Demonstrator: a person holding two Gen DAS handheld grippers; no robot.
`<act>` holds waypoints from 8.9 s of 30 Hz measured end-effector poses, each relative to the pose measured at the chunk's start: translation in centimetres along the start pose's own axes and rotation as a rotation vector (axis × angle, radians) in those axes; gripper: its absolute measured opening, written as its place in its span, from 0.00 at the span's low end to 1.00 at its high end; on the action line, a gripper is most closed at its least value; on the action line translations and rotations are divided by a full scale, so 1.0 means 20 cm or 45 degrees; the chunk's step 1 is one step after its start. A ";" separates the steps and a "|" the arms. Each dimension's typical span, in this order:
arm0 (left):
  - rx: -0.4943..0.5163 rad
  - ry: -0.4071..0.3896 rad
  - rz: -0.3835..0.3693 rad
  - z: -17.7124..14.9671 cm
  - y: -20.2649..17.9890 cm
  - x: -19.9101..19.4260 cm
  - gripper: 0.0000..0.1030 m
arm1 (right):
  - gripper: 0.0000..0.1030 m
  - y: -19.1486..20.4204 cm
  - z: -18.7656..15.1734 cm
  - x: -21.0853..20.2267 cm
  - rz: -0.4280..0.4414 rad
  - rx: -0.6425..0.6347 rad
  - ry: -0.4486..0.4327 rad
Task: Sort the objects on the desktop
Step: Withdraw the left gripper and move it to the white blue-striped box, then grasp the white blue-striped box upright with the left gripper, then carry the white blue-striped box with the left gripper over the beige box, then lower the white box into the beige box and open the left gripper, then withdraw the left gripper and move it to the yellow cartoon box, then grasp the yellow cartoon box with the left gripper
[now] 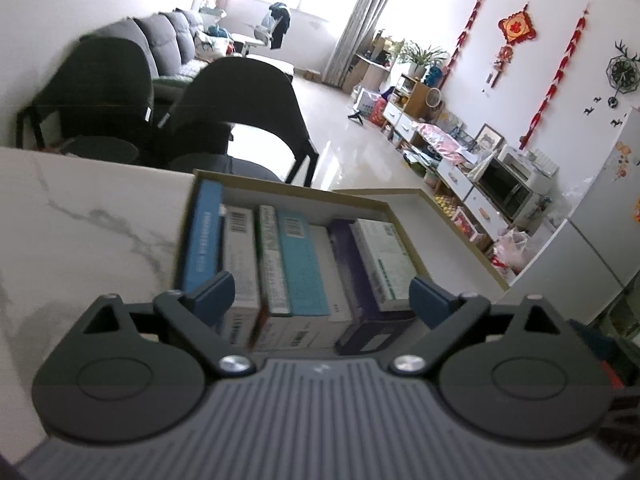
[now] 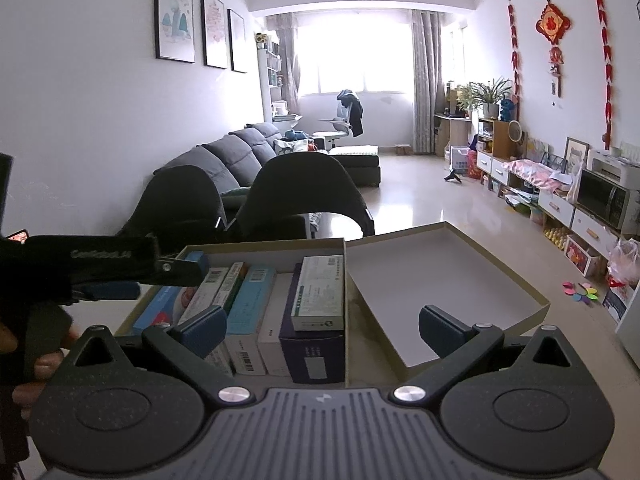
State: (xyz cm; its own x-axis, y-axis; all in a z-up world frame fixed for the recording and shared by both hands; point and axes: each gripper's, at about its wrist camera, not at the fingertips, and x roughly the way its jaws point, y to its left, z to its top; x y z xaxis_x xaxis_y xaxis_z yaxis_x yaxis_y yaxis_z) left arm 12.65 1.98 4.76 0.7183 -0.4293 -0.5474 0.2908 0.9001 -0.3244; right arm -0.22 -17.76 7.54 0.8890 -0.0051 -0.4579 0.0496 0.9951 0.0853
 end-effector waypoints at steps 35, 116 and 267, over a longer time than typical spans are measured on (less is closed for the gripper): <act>0.103 0.098 0.260 -0.43 0.53 -0.40 0.79 | 1.00 0.27 -0.13 -0.10 0.090 -0.080 0.012; -0.147 0.126 0.021 0.08 -0.01 0.48 0.24 | 1.00 -0.10 -0.07 0.25 0.038 0.070 0.116; 0.304 0.081 0.210 -0.60 0.66 -0.16 0.75 | 1.00 0.46 -0.15 0.26 0.198 -0.177 0.213</act>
State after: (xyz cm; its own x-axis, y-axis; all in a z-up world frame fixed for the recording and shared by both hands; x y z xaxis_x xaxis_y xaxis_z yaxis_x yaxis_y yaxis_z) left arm 6.70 14.36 -7.08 0.7293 -0.2724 -0.6277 0.3190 0.9469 -0.0403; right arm 3.45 -8.39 3.21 0.7930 0.1539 -0.5895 -0.1552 0.9867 0.0488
